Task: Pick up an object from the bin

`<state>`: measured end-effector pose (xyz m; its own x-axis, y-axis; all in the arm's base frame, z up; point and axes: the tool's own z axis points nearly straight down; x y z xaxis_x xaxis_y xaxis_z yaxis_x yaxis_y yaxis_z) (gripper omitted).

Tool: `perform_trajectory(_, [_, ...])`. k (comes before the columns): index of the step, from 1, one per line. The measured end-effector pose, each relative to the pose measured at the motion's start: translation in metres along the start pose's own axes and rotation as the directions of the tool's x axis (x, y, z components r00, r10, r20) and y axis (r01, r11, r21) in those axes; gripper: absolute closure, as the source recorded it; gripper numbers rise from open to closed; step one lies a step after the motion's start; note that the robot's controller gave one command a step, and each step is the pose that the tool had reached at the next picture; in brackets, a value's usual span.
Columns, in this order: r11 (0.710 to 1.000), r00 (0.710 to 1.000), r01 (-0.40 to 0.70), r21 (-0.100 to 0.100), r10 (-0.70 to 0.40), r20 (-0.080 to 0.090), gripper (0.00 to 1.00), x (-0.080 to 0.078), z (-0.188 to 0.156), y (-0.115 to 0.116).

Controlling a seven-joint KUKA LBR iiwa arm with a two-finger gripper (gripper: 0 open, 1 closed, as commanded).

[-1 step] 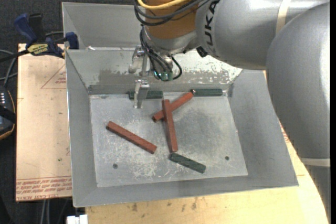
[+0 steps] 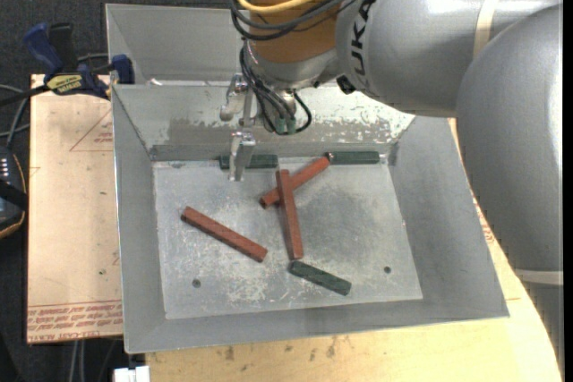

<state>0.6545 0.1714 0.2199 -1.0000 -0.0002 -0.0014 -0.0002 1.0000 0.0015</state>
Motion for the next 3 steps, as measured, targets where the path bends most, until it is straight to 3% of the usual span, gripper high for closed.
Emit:
perform_trajectory(1, [0.991,0.991,-0.135,0.0,0.135,0.001,0.0,0.035,0.051,0.003])
perform_trajectory(2, [0.955,0.955,-0.297,0.003,0.297,-0.005,0.0,0.077,0.07,-0.002])
perform_trajectory(3, [0.968,0.968,-0.253,0.002,0.253,-0.002,0.0,0.076,0.105,0.003])
